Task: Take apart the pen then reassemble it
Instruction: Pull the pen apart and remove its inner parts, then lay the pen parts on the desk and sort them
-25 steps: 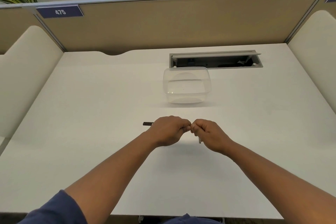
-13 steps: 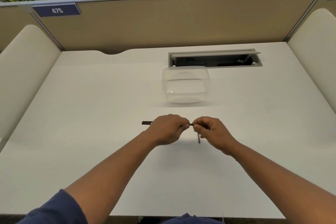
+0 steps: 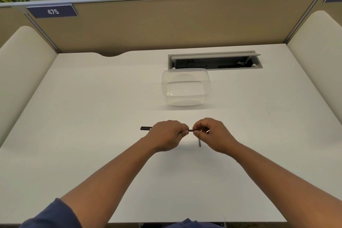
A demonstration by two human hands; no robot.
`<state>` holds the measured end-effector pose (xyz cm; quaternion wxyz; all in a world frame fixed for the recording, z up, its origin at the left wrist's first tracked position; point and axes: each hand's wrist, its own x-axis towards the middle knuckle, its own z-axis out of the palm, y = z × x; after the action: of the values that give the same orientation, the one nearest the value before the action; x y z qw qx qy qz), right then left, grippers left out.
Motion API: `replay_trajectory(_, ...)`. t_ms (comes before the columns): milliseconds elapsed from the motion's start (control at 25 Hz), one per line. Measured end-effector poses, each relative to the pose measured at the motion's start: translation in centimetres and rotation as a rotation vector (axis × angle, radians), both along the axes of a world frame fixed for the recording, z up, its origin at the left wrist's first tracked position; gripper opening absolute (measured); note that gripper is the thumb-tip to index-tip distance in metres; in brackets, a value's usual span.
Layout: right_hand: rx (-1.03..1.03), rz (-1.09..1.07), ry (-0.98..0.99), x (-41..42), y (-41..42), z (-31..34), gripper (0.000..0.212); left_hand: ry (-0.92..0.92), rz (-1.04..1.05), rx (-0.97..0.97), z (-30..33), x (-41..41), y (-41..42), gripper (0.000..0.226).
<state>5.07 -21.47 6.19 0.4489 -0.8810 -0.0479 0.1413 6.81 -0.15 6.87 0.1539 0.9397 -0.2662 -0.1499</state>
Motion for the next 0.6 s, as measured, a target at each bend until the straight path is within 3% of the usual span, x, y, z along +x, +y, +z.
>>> replay_trajectory(400,-0.134,0.051,-0.097,-0.1,-0.4,-0.3,0.010,0.013,0.011,-0.002,-0.2,-0.6,0.1,0.028)
replay_trajectory(600,-0.091,-0.142,0.032,-0.5,-1.1,-1.0,0.008,0.103,0.069,-0.105,-0.7,-1.0,0.2,0.029)
